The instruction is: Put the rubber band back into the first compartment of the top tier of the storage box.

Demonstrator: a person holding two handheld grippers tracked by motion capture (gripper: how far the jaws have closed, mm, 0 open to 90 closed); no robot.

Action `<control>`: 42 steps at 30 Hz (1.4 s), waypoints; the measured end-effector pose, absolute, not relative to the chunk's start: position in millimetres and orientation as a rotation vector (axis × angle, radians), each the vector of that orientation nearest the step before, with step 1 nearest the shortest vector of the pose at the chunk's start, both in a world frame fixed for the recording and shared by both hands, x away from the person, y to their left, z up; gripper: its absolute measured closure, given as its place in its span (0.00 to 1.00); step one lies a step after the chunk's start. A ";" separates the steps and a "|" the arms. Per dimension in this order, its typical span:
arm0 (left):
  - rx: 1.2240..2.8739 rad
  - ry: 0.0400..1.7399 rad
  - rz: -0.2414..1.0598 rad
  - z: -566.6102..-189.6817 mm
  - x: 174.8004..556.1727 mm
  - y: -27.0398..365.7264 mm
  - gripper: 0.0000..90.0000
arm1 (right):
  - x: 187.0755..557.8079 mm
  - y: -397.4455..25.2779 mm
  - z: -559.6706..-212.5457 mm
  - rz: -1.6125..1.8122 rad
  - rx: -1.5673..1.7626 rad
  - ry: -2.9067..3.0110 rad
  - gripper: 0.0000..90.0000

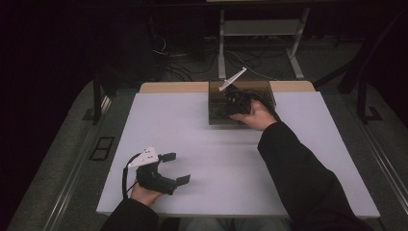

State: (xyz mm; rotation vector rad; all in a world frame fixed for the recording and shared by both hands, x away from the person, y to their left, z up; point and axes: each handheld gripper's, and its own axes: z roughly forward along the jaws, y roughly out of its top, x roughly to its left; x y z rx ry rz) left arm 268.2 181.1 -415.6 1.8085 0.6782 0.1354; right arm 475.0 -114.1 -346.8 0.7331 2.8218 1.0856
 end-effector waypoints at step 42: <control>1.815 0.675 0.132 -416.3 268.4 179.4 0.00 | 469.9 -126.3 -336.0 1.104 0.832 2.727 0.66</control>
